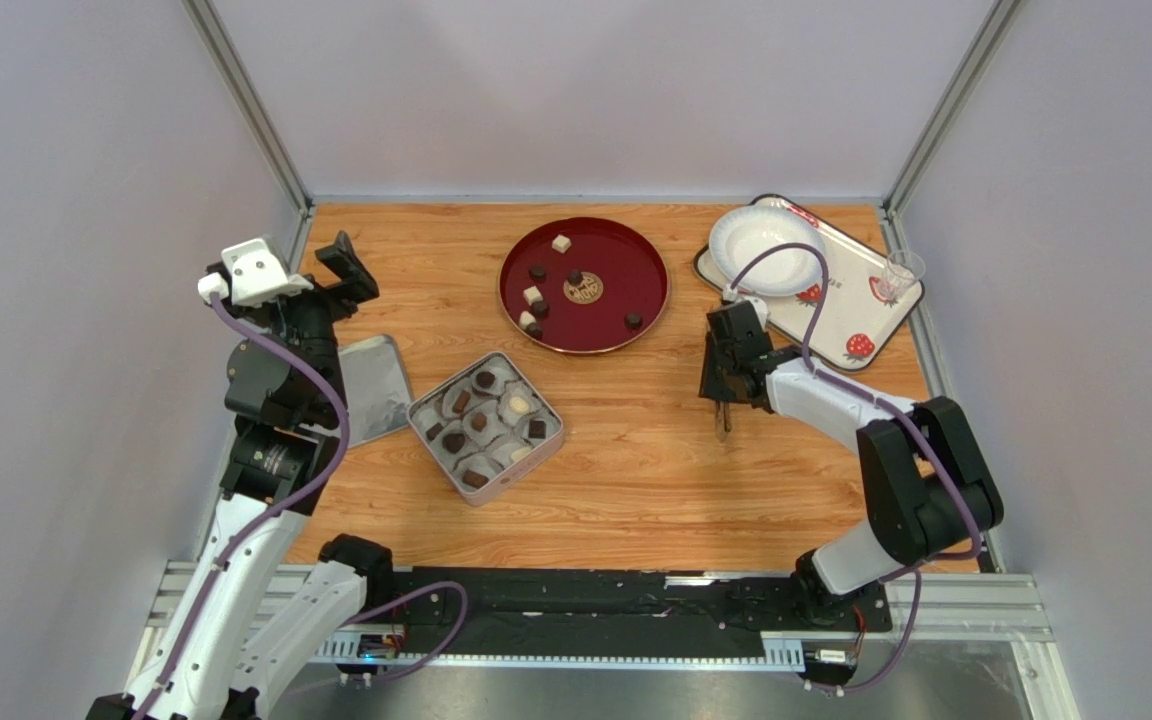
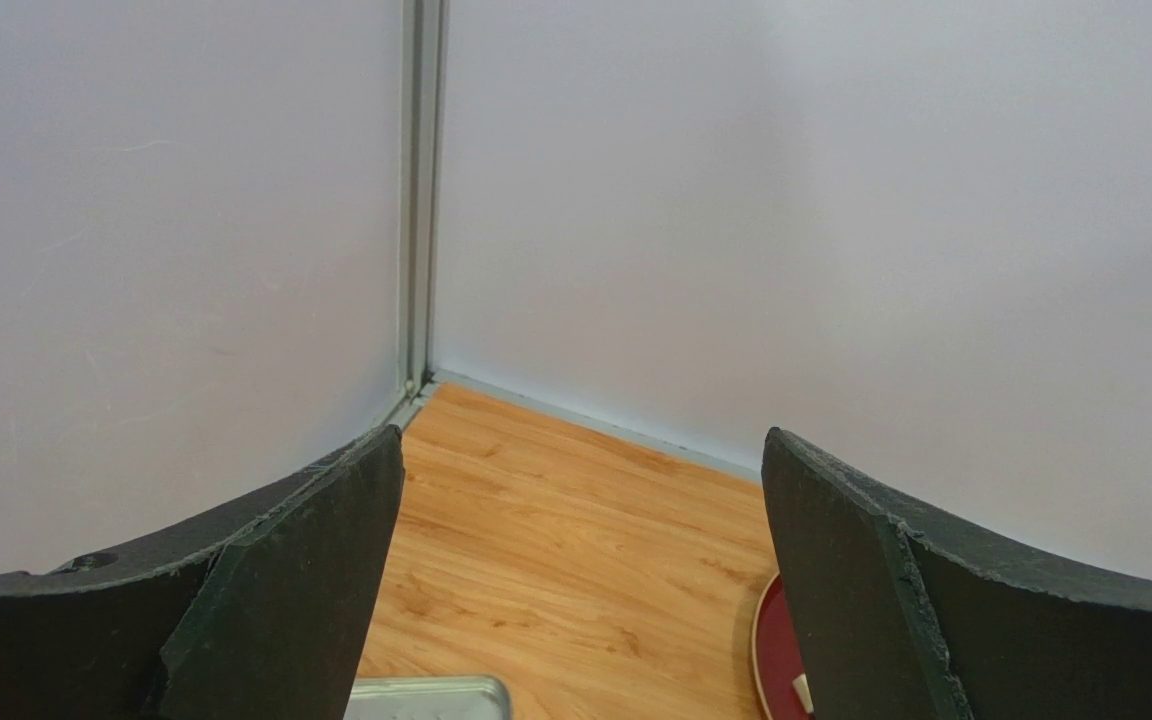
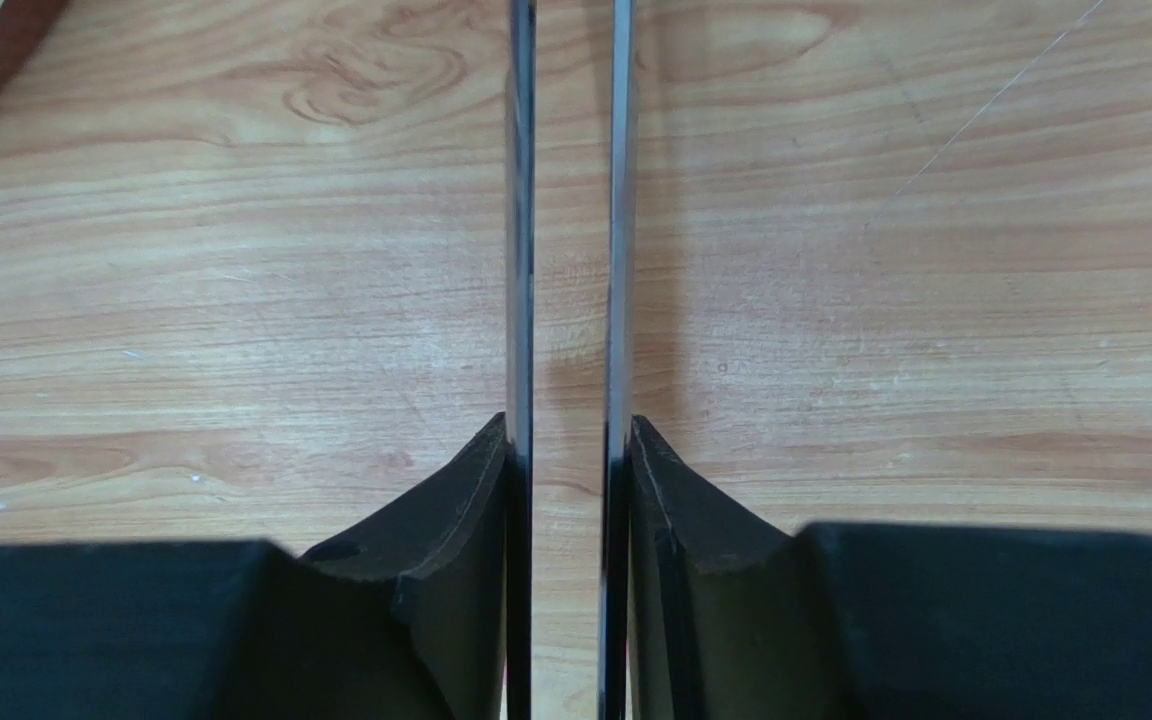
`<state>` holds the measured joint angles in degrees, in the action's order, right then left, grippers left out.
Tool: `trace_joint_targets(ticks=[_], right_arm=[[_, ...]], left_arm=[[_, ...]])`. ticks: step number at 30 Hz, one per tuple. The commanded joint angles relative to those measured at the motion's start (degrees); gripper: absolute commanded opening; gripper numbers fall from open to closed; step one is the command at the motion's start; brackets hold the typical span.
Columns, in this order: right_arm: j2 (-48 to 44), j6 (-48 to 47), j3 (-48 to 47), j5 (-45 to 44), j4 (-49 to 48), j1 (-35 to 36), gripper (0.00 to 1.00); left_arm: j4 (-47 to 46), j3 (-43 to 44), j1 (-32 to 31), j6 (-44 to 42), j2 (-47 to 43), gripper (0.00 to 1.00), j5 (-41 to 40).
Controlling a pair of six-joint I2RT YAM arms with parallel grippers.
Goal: Pack the chocolate
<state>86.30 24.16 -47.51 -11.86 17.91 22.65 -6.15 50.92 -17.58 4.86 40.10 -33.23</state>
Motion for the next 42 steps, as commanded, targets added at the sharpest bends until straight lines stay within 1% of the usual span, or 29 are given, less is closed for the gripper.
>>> trace_joint_targets(ticks=[1,2,3,5,6,9,11,15,21,23,27,28,30,31,34,37,38,39,41,42], right_arm=[[1.85,-0.26,-0.92,2.8,-2.8,-0.59,0.35],[2.03,-0.17,-0.75,3.07,-2.36,-0.59,0.36],[2.2,0.01,-0.48,3.07,-1.92,-0.68,0.4],[2.03,0.27,0.39,3.59,-1.57,-0.77,0.43],[1.85,0.36,0.74,3.94,-1.3,-0.77,0.48],[1.33,0.36,1.19,4.12,-0.43,-0.86,0.52],[0.71,0.27,1.19,3.95,0.1,-0.86,0.54],[-1.04,0.01,1.01,4.21,1.86,-0.86,0.63],[-6.22,-0.08,1.27,5.27,4.15,-0.86,0.71],[-7.55,0.09,1.1,5.09,5.28,-0.77,0.71],[-13.69,0.27,0.31,4.21,7.4,-0.86,0.72],[-16.84,0.27,-0.3,3.86,7.75,-0.77,0.72],[-19.93,-0.17,-1.09,3.16,8.98,-0.86,0.72],[-23.25,-0.34,-1.45,2.9,9.24,-0.86,0.72],[-27.49,-1.57,-2.94,2.72,9.95,-0.86,0.74],[-31.98,-3.33,-4.26,3.68,10.13,-0.86,0.8],[-33.99,-3.85,-4.35,4.38,9.52,-0.77,0.84],[-34.96,-4.73,-4.09,4.65,9.08,-0.68,0.86],[-36.9,-5.26,-3.21,5.35,7.15,-0.86,0.93],[-38.3,-5.61,-2.16,5.61,6.35,-0.86,0.93]], left_arm=[[-1.05,-0.47,0.27,0.85,-0.02,0.97,0.8],[-1.14,-0.38,0.27,0.85,-0.02,0.97,0.89],[-1.14,-0.47,0.27,0.85,-0.02,0.97,0.8],[-1.14,-0.47,0.27,1.02,0.07,0.97,1.06],[-1.14,-0.47,0.27,1.11,0.16,0.97,1.07],[-1.14,-0.47,0.27,1.29,0.25,0.97,1.33],[-1.06,-0.47,0.36,1.46,0.42,0.97,1.42],[-0.88,-0.55,0.27,1.82,0.95,0.97,1.5],[-0.27,-0.38,0.27,2.87,1.91,0.97,1.94],[-0.26,-0.47,0.27,3.13,2.09,0.97,1.94],[0.17,-0.38,0.27,3.84,3.58,0.97,2.03],[0.35,-0.2,0.27,4.01,3.76,0.97,2.03],[0.96,-0.03,0.27,4.8,4.46,0.97,2.64],[1.14,0.06,0.27,5.15,4.72,0.97,2.73],[2.54,1.11,0.27,5.77,6.57,0.97,3.09],[5.88,2.87,0.27,8.13,8.42,0.96,1.77],[7.98,3.13,0.27,9.01,8.68,0.96,1.59],[10.7,3.22,0.27,9.98,8.68,0.96,1.77],[12.73,2.7,0.27,12.36,7.72,0.96,2.47],[14.83,2.44,0.27,12.97,7.45,0.96,2.65]])
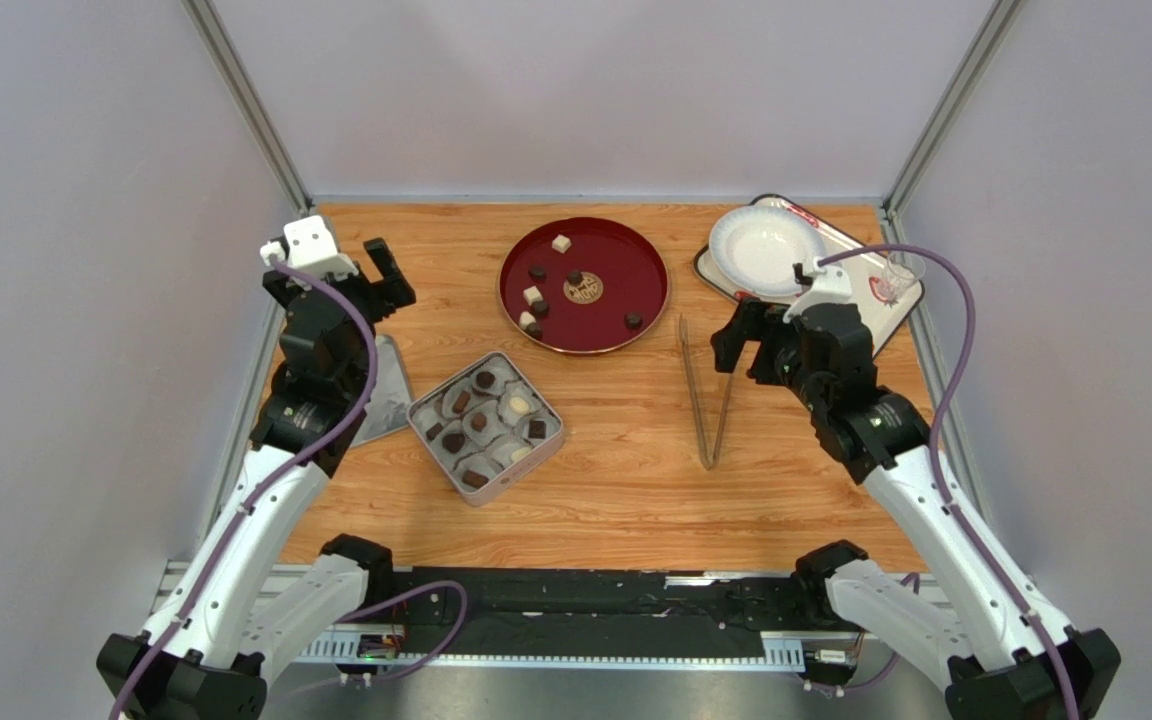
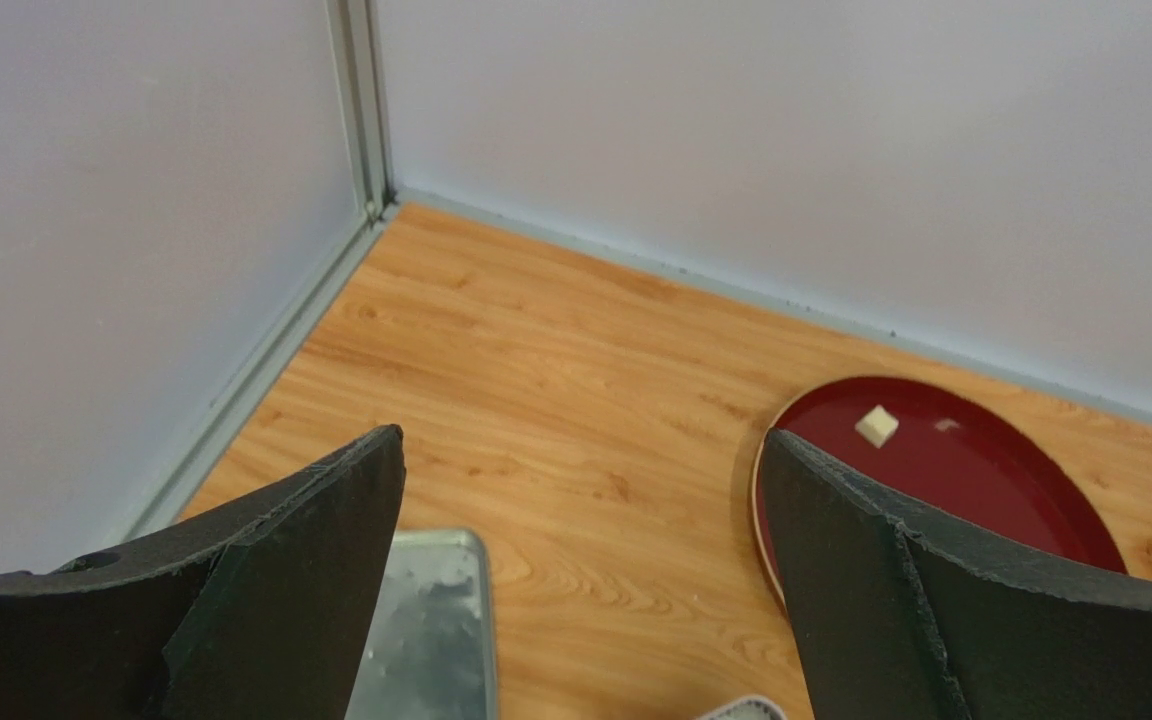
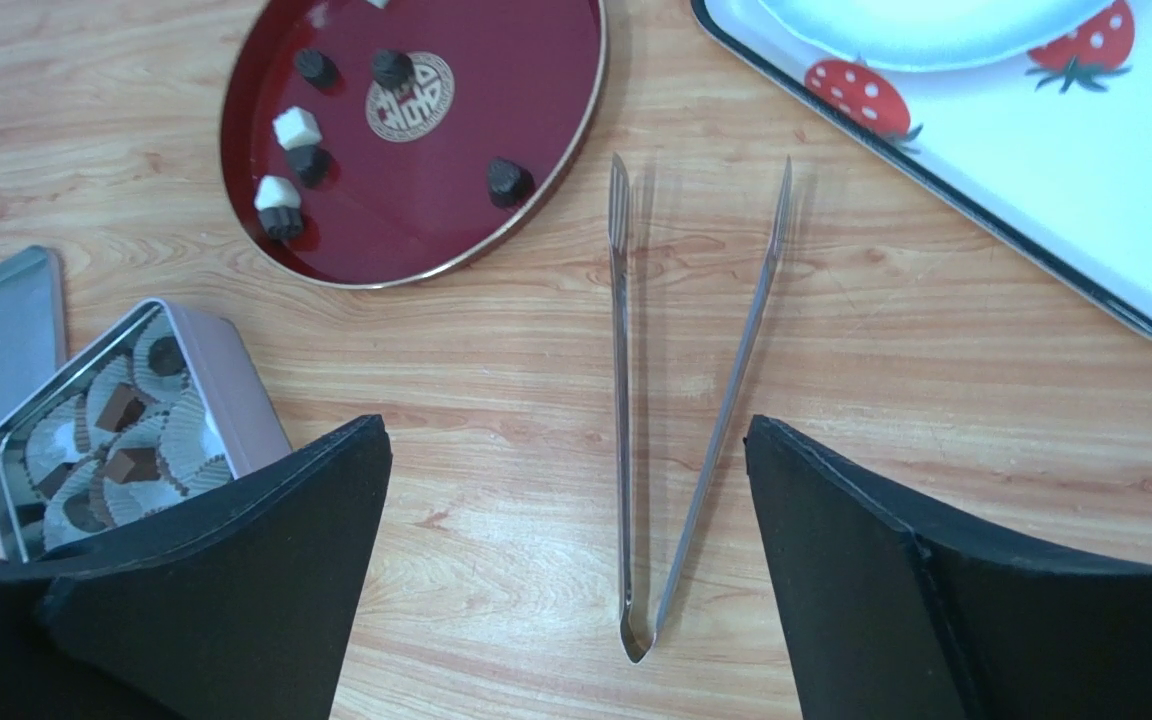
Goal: Pack the chocolate
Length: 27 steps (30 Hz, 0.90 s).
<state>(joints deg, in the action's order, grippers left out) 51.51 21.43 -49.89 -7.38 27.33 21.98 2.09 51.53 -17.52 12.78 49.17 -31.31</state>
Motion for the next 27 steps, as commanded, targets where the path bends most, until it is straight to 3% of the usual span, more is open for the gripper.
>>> trace_joint_targets(ticks=[1,6,13,19,27], right_arm=[[-4.04,-2.97,0.84,1.31,-3.94,-0.18,0.94],[-6.68,-1.75,3.48,2.9,-5.98,-0.18,0.96],[-9.75,1.33,6.64,-2.98,-4.31,-0.18,1.0],[-10.9,3.09,7.79,-5.53,-3.69,-0.18,0.99],[-13.53,3.53,9.11,-6.95,-3.87,-0.27,1.0]], left_arm=[[7.74,1.13,0.2,5.94,-1.97,0.96,0.72],[17.57,0.68,0.29,7.61,-2.41,0.96,0.99],[27.78,1.99,3.54,11.56,2.07,0.95,7.47],[32.27,5.33,10.39,13.5,12.59,0.92,17.32],[36.58,13.58,13.74,12.54,29.83,0.92,20.76]])
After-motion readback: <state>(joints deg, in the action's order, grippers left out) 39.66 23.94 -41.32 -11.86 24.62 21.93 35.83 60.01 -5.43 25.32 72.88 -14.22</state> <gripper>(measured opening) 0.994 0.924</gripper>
